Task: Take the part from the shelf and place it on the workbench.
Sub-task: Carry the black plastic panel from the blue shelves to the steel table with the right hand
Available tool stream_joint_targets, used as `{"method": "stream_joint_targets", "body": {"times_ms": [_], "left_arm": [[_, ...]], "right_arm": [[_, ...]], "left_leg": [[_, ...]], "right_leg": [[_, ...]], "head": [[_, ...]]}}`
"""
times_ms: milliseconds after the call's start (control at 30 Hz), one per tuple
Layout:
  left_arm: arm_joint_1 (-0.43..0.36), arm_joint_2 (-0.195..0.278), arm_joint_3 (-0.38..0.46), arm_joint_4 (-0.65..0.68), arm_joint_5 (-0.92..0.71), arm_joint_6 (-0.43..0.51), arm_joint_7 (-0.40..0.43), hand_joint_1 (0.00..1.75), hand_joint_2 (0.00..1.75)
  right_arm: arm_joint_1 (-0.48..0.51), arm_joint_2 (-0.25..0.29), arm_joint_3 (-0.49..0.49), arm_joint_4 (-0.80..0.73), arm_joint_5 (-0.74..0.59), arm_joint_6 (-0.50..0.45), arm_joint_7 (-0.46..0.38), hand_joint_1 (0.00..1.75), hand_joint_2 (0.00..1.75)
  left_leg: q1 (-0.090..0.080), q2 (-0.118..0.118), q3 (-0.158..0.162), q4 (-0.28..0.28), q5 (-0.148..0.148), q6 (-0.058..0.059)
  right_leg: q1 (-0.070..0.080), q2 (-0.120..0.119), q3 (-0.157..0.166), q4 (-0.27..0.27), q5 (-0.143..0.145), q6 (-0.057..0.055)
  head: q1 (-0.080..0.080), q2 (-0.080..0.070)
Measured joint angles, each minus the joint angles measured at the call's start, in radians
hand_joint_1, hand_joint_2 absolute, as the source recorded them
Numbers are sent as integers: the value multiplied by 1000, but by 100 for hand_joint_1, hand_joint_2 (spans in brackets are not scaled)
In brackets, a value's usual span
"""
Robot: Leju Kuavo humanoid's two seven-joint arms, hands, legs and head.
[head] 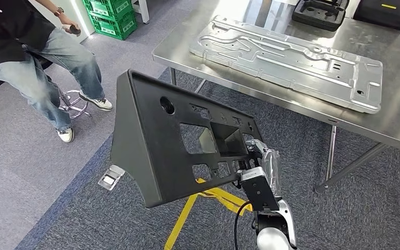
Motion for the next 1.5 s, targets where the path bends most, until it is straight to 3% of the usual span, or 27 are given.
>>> {"method": "stream_joint_targets", "body": {"times_ms": [33, 67, 100, 167, 233, 333, 367, 400, 500, 533, 567, 600, 667, 700, 767, 833, 900, 967, 1000, 1067, 1100, 1167, 1233, 1333, 1367, 1433, 1500], "left_arm": [[1, 0, 0, 0, 0, 0, 0, 0, 0], [2, 0, 0, 0, 0, 0, 0, 0, 0], [3, 0, 0, 0, 0, 0, 0, 0, 0], [5, -1, -1, 0, 0, 1, 0, 0, 0], [6, -2, -1, 1, 0, 1, -1, 0, 0], [6, -1, -2, 1, 0, 2, -3, 0, 0], [5, -1, -2, 1, 0, 2, -3, 0, 0], [3, 0, -2, 1, 0, 3, -3, 0, 0], [-6, 1, -2, 0, 0, 3, 1, 0, 0], [-8, 1, -2, 0, 0, 2, 2, 0, 0], [-10, 2, -2, 0, 0, 2, 3, 0, 0], [-11, 2, -2, 0, 0, 2, 2, 0, 0], [-8, 3, -2, 0, 0, 3, 2, 0, 0], [-8, 4, -2, 0, -1, 5, 2, 0, 0], [-7, 7, -2, 0, -3, 8, 2, 0, 0], [-9, 8, -2, -1, -4, 11, 1, 0, 0], [-10, 10, -2, -1, -5, 15, -3, 0, 0], [-8, 11, -2, -1, -5, 18, -5, 0, 0], [-7, 12, -2, -1, -5, 19, -5, 0, 0], [-6, 13, -2, 0, -5, 22, -7, 0, 0], [-5, 13, -2, 0, -5, 23, -8, 0, 0], [-4, 13, -2, 0, -5, 25, -10, 0, 0], [-4, 13, -2, 0, -5, 25, -11, 0, 0], [-4, 12, -2, 0, -5, 25, -11, 0, 0], [-3, 12, -2, 0, -5, 25, -10, 0, 0], [-5, 14, -2, 0, -6, 25, -7, 0, 0], [-9, 16, -2, 0, -7, 25, 0, 0, 0]], "right_arm": [[1, 0, 0, 2, -1, 0, 1, 175, 175], [2, 0, 0, 4, -3, 0, 2, 175, 175], [2, 0, -1, 5, -6, 0, 3, 175, 175], [2, -1, -2, 6, -21, 1, 3, 175, 175], [2, -2, -3, 7, -45, 5, 1, 175, 175], [1, -3, -5, 7, -76, 14, -7, 175, 175], [0, -4, -5, 7, -81, 16, -10, 175, 175], [-1, -4, -5, 7, -85, 18, -12, 175, 175], [-1, -5, -5, 8, -94, 21, -15, 175, 175], [-1, -5, -5, 8, -96, 22, -16, 175, 175], [0, -6, -5, 8, -99, 22, -17, 175, 175], [-1, -6, -5, 9, -102, 22, -17, 175, 175], [-1, -6, -6, 9, -107, 23, -17, 175, 175], [-2, -6, -6, 9, -110, 23, -18, 175, 175], [-5, -6, -8, 9, -117, 25, -18, 175, 175], [-7, -7, -9, 10, -123, 26, -18, 175, 175], [-10, -9, -11, 10, -131, 26, -20, 175, 175], [-16, -11, -13, 11, -141, 26, -22, 175, 175], [-17, -11, -15, 12, -144, 26, -23, 175, 175], [-16, -13, -18, 15, -149, 26, -25, 175, 175], [-16, -14, -19, 17, -152, 26, -25, 175, 175], [-19, -15, -22, 19, -154, 26, -26, 175, 175], [-25, -15, -25, 20, -155, 25, -27, 175, 175], [-31, -15, -29, 26, -144, 21, -22, 175, 175], [-31, -15, -29, 28, -139, 20, -19, 175, 175], [-36, -14, -29, 33, -134, 18, -16, 175, 175], [-42, -12, -29, 38, -129, 17, -14, 175, 175]], "left_leg": [[0, -1, 12, 0, -10, 0], [-1, -3, 27, 0, -20, -1], [-2, -4, 43, 0, -32, -2], [-5, -4, 71, -1, -54, -7], [-5, -1, 84, -7, -67, -16], [-6, 5, 94, -5, -70, -31], [-6, 6, 85, 21, -75, -35], [-6, 6, 62, 68, -88, -39], [-4, 6, -57, 260, -163, -51], [-3, 6, -86, 292, -175, -54], [-3, 6, -96, 288, -164, -56], [-2, 5, -89, 249, -133, -56], [1, -19, -40, 113, -47, -52], [3, -40, -19, 57, -29, -48], [3, -72, 1, 5, -19, -36], [2, -56, 4, 3, -11, -22], [6, -28, 8, -2, -2, -11], [5, 0, 8, -3, -1, -3], [3, 14, 7, -3, -2, -1], [1, 40, 6, -3, -4, 1], [-1, 53, 6, -3, -5, 1], [-4, 73, 9, -3, -7, -2], [-11, 84, 10, 0, -11, -9], [-16, 98, 12, -2, -14, -22], [-16, 93, 13, 1, -18, -28], [-15, 60, -9, 54, -54, -39], [-13, 24, -73, 188, -118, -46]], "right_leg": [[0, 0, -25, 5, -11, -1], [0, 0, -35, -21, 3, -4], [1, 0, -30, -76, 46, -10], [6, -2, -8, -210, 167, -25], [14, -2, 5, -282, 234, -38], [11, 11, 26, -306, 243, -51], [8, 16, 37, -313, 242, -55], [6, 21, 47, -318, 241, -58], [5, 34, 61, -322, 232, -64], [5, 41, 64, -321, 229, -63], [5, 50, 66, -320, 227, -62], [5, 62, 68, -317, 224, -61], [5, 87, 72, -312, 219, -56], [5, 99, 71, -308, 218, -52], [3, 120, 63, -303, 216, -42], [1, 139, 57, -300, 214, -29], [4, 103, 42, -266, 190, -17], [4, 32, -12, -150, 123, -5], [1, 11, -49, -73, 87, -1], [-3, -2, -89, 15, 59, 3], [-4, -5, -80, 0, 73, 2], [-2, -22, -5, -133, 133, -8], [4, -42, 66, -261, 174, -19], [5, -39, 82, -298, 182, -30], [2, -36, 86, -304, 185, -34], [-5, -31, 95, -316, 192, -42], [-6, -26, 99, -320, 193, -47]], "head": [[0, 0], [0, 0], [1, 0], [0, 0], [3, 0], [4, 0], [3, 0], [2, 0], [0, 0], [0, 0], [0, 0], [0, 0], [0, 0], [1, 0], [0, 0], [0, 0], [5, 0], [12, 0], [15, 0], [15, 0], [16, 0], [16, 0], [15, 0], [12, 0], [11, 0], [8, 0], [4, 0]]}}
